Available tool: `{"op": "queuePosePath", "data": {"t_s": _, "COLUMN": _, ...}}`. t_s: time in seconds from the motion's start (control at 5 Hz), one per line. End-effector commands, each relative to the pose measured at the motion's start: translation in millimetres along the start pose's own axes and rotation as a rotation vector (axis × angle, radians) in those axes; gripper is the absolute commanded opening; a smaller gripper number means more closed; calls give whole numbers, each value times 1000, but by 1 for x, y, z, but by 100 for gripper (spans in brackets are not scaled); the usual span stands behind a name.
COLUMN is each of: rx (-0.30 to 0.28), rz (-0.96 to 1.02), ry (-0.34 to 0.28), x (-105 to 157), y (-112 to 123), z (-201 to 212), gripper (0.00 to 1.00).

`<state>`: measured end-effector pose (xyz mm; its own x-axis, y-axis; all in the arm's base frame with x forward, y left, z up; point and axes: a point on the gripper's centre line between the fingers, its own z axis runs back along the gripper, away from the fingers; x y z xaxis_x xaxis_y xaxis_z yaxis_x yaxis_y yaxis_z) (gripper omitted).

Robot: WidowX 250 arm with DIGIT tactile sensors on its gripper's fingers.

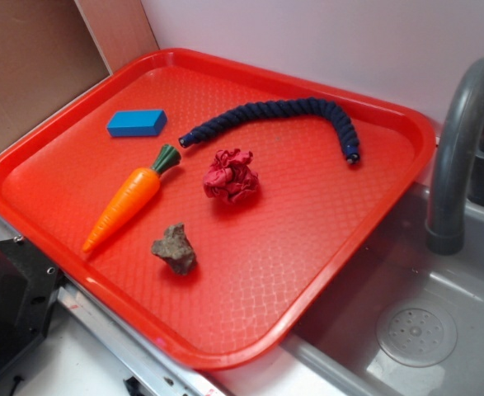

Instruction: Grab the rock.

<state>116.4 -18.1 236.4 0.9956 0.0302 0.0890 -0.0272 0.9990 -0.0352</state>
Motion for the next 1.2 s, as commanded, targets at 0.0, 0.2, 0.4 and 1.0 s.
{"op": "queuePosePath", "data": {"t_s": 0.0, "rx": 0, "rz": 0, "ry": 0, "x": 0, "y": 0, "z": 0, "gripper": 100}}
{"op": "queuePosePath", "data": {"t_s": 0.2, "rx": -13, "rz": 124, "ry": -43, "x": -1, "y": -3, "z": -3, "gripper": 100}}
{"op": "queuePosePath", "data": {"t_s": 0.4, "rx": -72, "rz": 340, "ry": -82, "x": -4, "y": -18, "z": -22, "gripper": 100}}
{"op": "queuePosePath", "data": {"t_s": 1.0, "rx": 14, "rz": 598, "ry": 13, "x": 17, "y": -71, "z": -126, "gripper": 100}}
